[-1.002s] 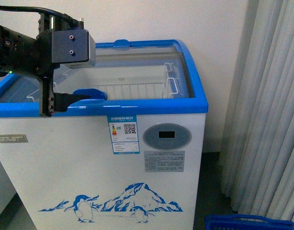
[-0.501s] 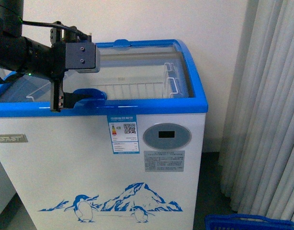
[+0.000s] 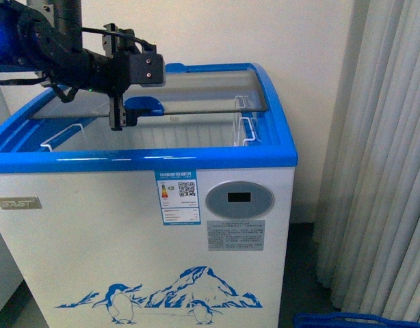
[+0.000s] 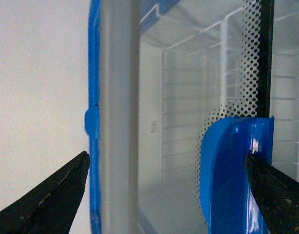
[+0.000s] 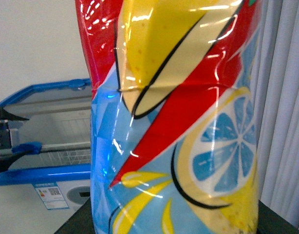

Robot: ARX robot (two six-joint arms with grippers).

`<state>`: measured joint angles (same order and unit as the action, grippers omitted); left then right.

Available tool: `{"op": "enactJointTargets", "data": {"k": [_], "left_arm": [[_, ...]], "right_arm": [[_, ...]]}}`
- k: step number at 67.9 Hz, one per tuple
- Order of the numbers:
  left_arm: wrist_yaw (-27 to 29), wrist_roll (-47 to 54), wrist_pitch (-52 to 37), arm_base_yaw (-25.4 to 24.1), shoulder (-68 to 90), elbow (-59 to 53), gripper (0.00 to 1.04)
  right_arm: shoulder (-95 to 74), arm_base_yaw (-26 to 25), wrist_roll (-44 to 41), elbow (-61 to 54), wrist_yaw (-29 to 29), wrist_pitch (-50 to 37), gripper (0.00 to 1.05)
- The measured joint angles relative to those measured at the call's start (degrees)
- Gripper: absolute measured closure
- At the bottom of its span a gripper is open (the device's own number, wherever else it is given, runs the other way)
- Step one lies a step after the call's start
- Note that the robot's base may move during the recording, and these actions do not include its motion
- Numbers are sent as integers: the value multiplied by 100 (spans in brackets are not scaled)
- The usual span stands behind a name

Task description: Put drink in fridge

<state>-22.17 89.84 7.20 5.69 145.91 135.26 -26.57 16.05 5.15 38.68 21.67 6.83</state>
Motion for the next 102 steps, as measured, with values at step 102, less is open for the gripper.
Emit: {"op": "enactJointTargets", "data": {"k": [102], "left_arm": [[3211,-8782,-3895,651,-7392,-9272,30]], "right_arm": [[0,2,0,0,-2,0,64]]}}
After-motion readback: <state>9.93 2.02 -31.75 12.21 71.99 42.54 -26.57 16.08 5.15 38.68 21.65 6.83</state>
